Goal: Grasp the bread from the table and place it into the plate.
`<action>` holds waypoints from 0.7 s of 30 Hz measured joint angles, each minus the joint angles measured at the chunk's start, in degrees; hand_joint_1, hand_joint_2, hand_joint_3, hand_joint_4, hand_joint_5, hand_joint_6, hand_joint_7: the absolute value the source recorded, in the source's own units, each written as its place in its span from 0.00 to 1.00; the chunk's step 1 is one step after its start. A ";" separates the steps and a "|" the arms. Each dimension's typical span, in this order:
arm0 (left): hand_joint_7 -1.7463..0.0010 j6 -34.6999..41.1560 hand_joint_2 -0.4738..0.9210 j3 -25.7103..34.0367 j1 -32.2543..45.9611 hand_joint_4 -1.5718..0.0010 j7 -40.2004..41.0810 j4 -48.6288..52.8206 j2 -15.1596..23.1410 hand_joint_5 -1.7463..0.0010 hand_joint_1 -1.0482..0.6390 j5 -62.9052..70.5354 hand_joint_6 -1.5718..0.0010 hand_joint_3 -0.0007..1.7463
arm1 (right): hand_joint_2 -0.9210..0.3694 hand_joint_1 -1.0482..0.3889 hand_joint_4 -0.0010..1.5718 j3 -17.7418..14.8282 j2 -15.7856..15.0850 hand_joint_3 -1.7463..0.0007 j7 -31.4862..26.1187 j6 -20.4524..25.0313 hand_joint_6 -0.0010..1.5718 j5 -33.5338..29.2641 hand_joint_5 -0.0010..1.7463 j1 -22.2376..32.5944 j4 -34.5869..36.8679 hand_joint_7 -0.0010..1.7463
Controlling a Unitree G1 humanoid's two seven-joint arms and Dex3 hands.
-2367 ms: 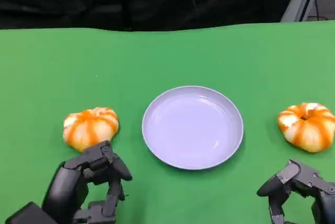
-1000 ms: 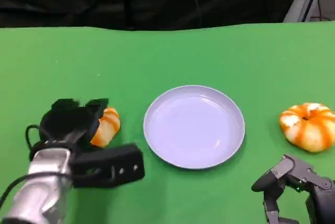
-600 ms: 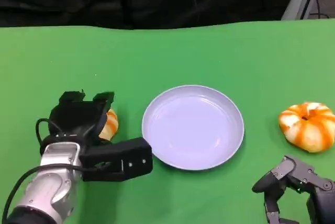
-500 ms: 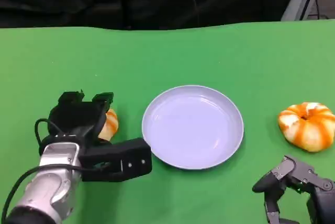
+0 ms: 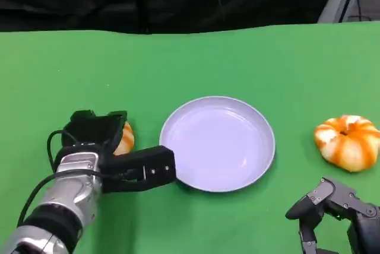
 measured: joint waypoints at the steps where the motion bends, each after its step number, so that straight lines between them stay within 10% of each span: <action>1: 1.00 -0.11 0.97 -0.18 -0.20 0.95 0.23 0.36 -0.05 0.80 0.31 -0.10 0.83 0.00 | 0.47 0.80 0.54 0.01 0.00 0.22 0.00 0.00 0.53 0.00 0.94 0.01 0.00 0.75; 17: 0.98 -5.65 0.99 -1.70 -6.37 0.69 0.48 13.59 -2.23 0.88 0.44 -4.54 0.68 0.00 | 0.47 0.78 0.54 0.03 0.01 0.22 0.02 0.02 0.52 0.00 0.95 0.92 -0.80 0.74; 18: 0.94 -6.28 0.99 -1.53 -6.24 0.63 1.07 13.63 -2.18 0.75 0.46 -4.88 0.60 0.01 | 0.47 0.78 0.54 0.03 0.01 0.22 0.02 0.06 0.52 0.00 0.95 0.91 -0.81 0.74; 20: 0.61 -8.50 1.00 -1.35 -5.81 0.50 3.89 13.62 -1.81 0.16 0.51 -5.72 0.43 0.09 | 0.46 0.79 0.54 0.07 0.01 0.22 0.04 0.19 0.52 -0.01 0.95 0.90 -0.85 0.74; 21: 0.51 -11.10 0.99 -1.32 -5.01 0.48 7.28 13.38 -1.30 0.08 0.52 -5.82 0.43 0.11 | 0.46 0.79 0.54 0.07 0.01 0.22 0.04 0.25 0.52 -0.02 0.94 0.95 -0.88 0.74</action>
